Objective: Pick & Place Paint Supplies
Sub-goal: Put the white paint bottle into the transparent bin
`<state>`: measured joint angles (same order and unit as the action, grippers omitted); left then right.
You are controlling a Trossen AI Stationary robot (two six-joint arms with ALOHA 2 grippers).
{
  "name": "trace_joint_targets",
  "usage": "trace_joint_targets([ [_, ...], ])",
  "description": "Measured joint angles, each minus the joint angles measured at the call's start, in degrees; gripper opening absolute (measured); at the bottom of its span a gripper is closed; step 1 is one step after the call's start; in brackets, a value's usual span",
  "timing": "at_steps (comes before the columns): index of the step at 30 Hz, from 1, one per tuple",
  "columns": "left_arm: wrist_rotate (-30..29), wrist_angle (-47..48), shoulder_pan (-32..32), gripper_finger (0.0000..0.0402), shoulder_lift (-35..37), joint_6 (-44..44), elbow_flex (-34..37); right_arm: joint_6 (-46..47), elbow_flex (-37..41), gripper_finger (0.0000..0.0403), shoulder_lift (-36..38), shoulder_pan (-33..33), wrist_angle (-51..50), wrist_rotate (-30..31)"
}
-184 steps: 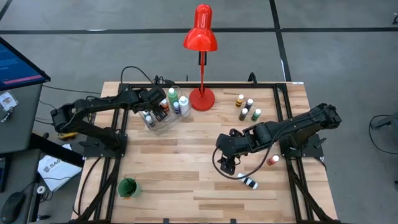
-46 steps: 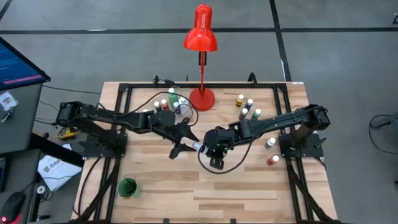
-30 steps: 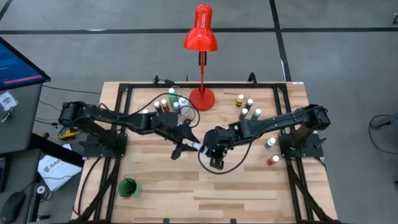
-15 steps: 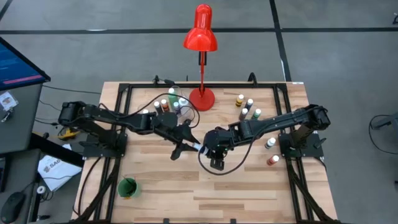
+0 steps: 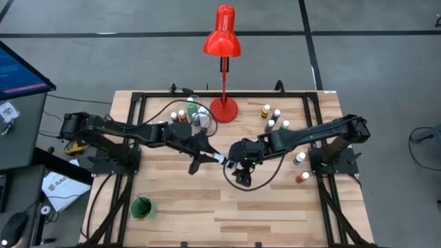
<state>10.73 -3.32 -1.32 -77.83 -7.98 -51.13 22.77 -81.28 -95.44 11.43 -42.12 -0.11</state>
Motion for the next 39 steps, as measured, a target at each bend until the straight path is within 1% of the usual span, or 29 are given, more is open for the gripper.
trace_joint_targets([
  [3, -4.68, 6.37, 0.19, 0.0105, 3.61, -1.69, 0.0, 1.89, 0.16, 0.0255, 2.12, 0.57, -4.14, 0.02],
  [4, -7.04, 8.98, 0.29, 0.0105, 5.12, -1.85, 0.0, 2.64, 0.12, 0.0255, 2.87, 0.92, -4.72, 0.0],
  [6, -12.77, 15.11, 0.35, 0.0105, 8.4, -3.1, 0.0, 4.15, 0.13, 0.0255, 4.56, 1.62, -7.51, 0.07],
  [10, -23.84, 27.58, 0.86, 0.0104, 15.58, -7.7, 0.0, 5.91, 0.05, 0.0255, 6.1, 3.28, -9.1, 0.1],
  [15, -31.49, 46.41, 4.38, 0.0104, 21.38, -15.78, -0.01, 7.28, 0.12, 0.0256, 6.22, 4.79, -9.51, 0.15],
  [17, -32.19, 51.7, 6.23, 0.0104, 22.51, -17.11, 0.0, 7.31, 0.12, 0.0256, 6.2, 5.2, -9.14, 0.17],
  [20, -32.05, 56.61, 9.92, 0.0104, 23.24, -18.23, 0.0, 7.57, 0.12, 0.0256, 6.13, 5.52, -8.39, 0.57],
  [24, -31.32, 60.78, 15.6, 0.0104, 22.29, -18.12, 0.0, 8.54, 0.12, 0.0256, 6.13, 5.44, -8.48, 1.91],
  [29, -31.08, 60.14, 21.65, 0.0105, 19.12, -13.82, 0.0, 8.82, 0.12, 0.0256, 6.1, 5.47, -8.38, 2.06],
  [33, -27.22, 59.31, 25.63, 0.0106, 15.2, -9.37, 0.0, 9.31, 0.12, 0.0256, 6.1, 5.48, -8.3, 2.68],
  [35, -26.14, 58.87, 26.94, 0.0106, 13.11, -7.61, 0.0, 9.37, 0.12, 0.0256, 6.08, 5.44, -8.32, 3.25],
  [39, -26.1, 56.84, 28.36, 0.0107, 9.75, -5.82, 0.0, 9.41, 0.12, 0.0256, 6.08, 5.41, -8.34, 3.4],
])
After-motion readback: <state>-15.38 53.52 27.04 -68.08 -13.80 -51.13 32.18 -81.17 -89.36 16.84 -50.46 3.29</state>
